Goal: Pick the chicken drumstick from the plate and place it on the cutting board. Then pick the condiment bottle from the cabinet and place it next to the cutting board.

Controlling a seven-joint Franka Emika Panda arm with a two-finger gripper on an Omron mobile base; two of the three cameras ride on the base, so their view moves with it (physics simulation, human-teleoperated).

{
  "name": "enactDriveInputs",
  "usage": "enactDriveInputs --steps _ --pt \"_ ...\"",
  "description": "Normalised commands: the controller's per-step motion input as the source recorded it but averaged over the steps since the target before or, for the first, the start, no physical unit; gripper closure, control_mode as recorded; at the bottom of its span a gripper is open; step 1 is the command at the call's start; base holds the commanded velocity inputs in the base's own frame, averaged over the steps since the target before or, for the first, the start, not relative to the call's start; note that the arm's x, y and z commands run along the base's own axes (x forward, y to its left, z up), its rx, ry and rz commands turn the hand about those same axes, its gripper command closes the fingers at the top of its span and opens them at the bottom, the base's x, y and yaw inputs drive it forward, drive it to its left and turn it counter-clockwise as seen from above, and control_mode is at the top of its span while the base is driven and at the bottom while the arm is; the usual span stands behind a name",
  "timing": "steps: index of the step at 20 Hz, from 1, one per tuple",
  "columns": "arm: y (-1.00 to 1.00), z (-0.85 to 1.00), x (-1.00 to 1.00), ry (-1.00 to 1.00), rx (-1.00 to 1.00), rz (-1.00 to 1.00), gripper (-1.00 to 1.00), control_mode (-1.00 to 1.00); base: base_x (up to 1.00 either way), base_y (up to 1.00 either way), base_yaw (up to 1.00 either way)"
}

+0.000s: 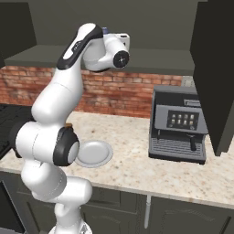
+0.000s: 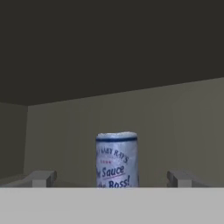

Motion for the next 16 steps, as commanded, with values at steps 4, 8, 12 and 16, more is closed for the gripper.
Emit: enactDriveInputs --steps 4,8,12,16 --pt "0.00 0.00 0.09 0.00 0.00 -0.01 -1.00 -1.00 0.00 0.00 0.00" --pt "0.00 0.00 0.07 0.00 0.00 -0.01 -1.00 -1.00 0.00 0.00 0.00" --pt "0.00 0.00 0.08 0.00 0.00 -0.01 -1.00 -1.00 0.00 0.00 0.00" --pt "0.00 0.00 0.08 0.00 0.00 0.00 -1.00 -1.00 0.00 0.00 0.00"
